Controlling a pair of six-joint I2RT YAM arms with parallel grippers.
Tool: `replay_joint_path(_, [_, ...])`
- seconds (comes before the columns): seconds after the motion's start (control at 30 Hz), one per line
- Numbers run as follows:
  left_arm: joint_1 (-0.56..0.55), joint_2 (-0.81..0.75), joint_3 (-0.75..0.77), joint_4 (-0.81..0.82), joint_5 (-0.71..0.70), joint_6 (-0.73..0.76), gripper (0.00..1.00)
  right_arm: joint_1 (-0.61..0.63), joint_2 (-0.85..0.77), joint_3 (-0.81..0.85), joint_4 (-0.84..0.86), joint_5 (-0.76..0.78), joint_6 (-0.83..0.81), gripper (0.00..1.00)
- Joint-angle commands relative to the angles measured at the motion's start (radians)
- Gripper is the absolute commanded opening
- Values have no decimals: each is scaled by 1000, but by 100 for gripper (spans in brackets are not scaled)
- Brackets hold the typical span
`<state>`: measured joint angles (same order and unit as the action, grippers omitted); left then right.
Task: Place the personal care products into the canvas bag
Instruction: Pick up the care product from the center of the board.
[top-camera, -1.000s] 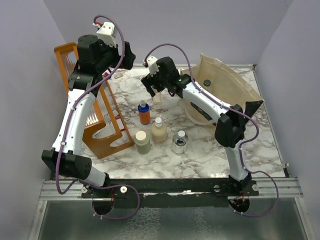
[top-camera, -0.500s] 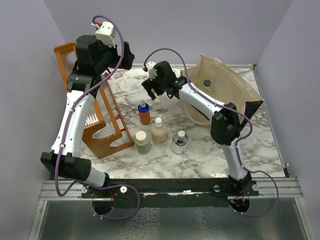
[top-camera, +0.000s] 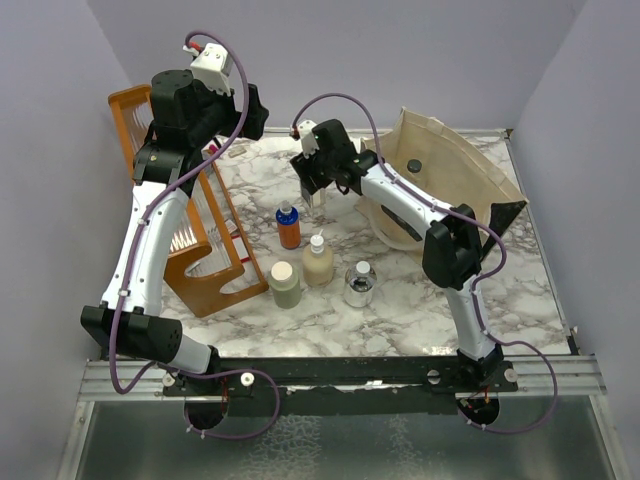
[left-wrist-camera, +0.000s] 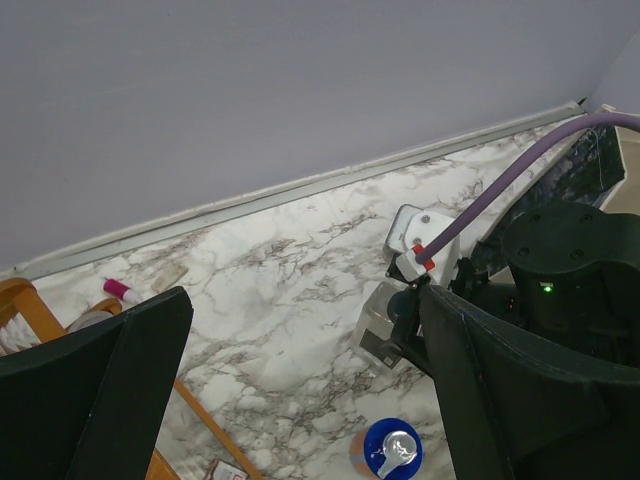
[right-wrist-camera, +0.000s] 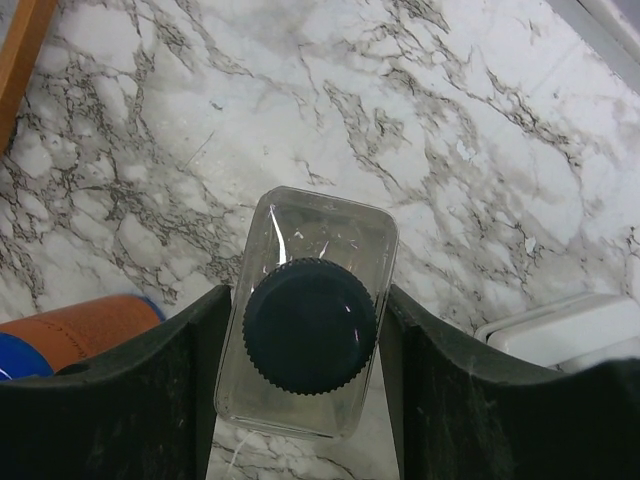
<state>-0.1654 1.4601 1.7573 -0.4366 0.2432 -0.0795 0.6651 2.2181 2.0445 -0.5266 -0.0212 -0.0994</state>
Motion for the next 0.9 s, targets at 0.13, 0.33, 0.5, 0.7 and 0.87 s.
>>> replay_joint_path(0.13, [5, -32, 0, 13, 18, 12, 99, -9, 12, 58, -33, -35, -7, 39])
replay_joint_path(0.33, [4, -33, 12, 4, 19, 31, 99, -9, -11, 124, -72, -80, -46, 18])
replay_joint_path(0.5, [4, -36, 16, -2, 16, 46, 99, -9, -60, 147, -87, -156, -82, 1])
replay_joint_path(0.7, [6, -38, 25, -8, 18, 58, 99, -9, -107, 150, -111, -201, -119, 1])
replay_joint_path(0.87, [6, -37, 25, -7, 29, 57, 99, -9, -139, 67, -74, -247, -149, 1])
